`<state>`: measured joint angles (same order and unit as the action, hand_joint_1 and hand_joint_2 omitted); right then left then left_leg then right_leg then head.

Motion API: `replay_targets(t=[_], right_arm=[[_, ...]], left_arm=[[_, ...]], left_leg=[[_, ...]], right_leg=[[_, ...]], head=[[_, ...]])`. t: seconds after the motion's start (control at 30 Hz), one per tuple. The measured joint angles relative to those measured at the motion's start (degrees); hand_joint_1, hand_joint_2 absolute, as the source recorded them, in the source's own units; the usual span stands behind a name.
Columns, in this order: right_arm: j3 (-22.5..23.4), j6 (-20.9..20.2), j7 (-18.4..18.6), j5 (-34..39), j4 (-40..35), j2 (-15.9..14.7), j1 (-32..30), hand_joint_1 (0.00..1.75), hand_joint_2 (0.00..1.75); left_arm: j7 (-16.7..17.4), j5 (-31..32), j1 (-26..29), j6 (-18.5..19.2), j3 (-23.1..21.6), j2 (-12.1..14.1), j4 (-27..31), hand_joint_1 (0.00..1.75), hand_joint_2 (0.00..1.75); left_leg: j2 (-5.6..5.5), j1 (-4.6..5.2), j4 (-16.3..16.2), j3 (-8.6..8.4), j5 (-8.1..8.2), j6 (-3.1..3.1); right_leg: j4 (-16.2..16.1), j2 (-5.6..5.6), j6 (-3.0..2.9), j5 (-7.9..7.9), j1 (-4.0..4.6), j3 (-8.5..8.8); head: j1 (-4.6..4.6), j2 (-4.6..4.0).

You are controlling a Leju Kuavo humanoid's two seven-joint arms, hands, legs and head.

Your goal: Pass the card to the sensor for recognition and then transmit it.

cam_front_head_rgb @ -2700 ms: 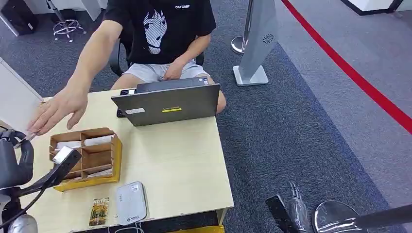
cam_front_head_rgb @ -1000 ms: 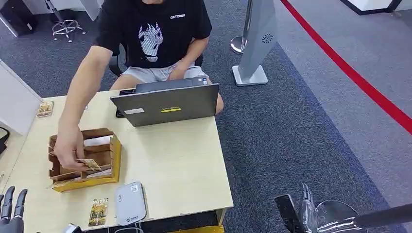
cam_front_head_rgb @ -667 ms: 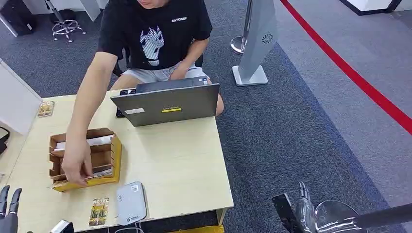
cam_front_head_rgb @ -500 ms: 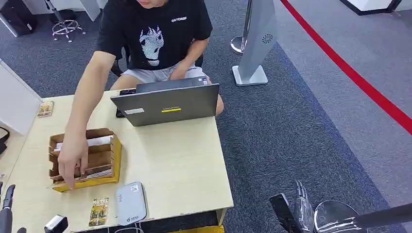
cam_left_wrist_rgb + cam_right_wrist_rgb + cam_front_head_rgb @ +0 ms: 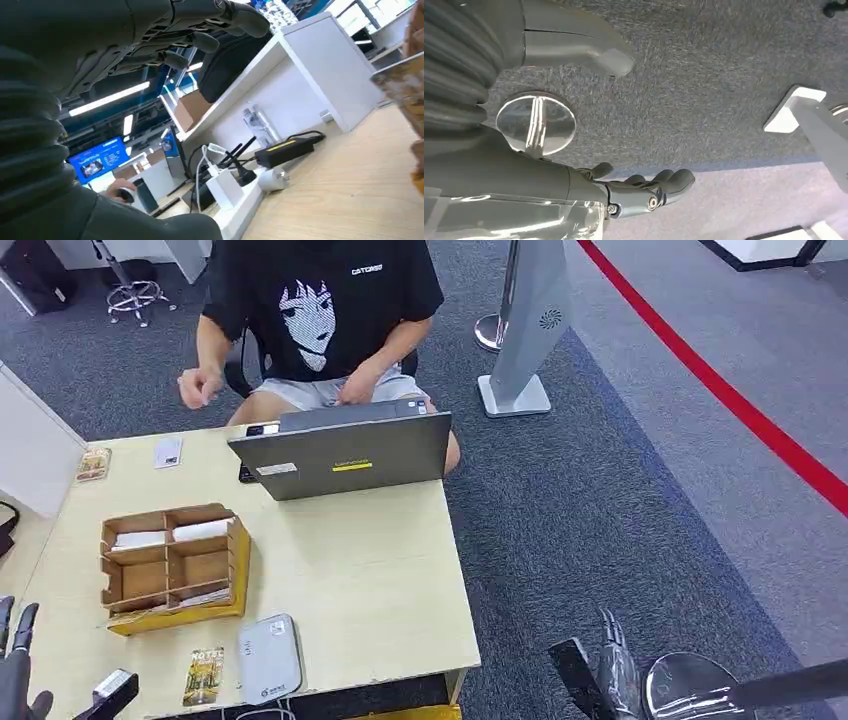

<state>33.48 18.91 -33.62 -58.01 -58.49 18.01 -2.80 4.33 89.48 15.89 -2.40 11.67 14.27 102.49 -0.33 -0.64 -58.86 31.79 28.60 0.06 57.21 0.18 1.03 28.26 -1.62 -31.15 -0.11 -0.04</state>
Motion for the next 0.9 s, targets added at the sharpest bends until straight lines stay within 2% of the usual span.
replay_targets(t=[0.6, 0.9], right_arm=[[-1.07, 0.07, -0.04, 0.0, 1.22, -0.11, 0.24, 0.0, 1.75], [-1.62, 0.07, -0.07, 0.02, 1.46, -0.13, 0.36, 0.0, 1.75]], left_arm=[[1.16, 0.0, -2.69, 0.2, -8.76, 1.4, -0.63, 0.0, 1.75], [0.37, 0.0, -4.65, -0.13, -12.35, 0.94, -0.63, 0.0, 1.75]], left_leg=[[0.0, 0.0, 0.0, 0.0, 0.0, 0.0], [0.0, 0.0, -0.01, 0.0, 0.0, 0.0]], right_leg=[[0.0, 0.01, 0.0, -0.01, 0.0, -0.01], [0.0, 0.01, -0.01, -0.01, 0.0, -0.01]], head=[[-0.02, 0.0], [-0.02, 0.0]])
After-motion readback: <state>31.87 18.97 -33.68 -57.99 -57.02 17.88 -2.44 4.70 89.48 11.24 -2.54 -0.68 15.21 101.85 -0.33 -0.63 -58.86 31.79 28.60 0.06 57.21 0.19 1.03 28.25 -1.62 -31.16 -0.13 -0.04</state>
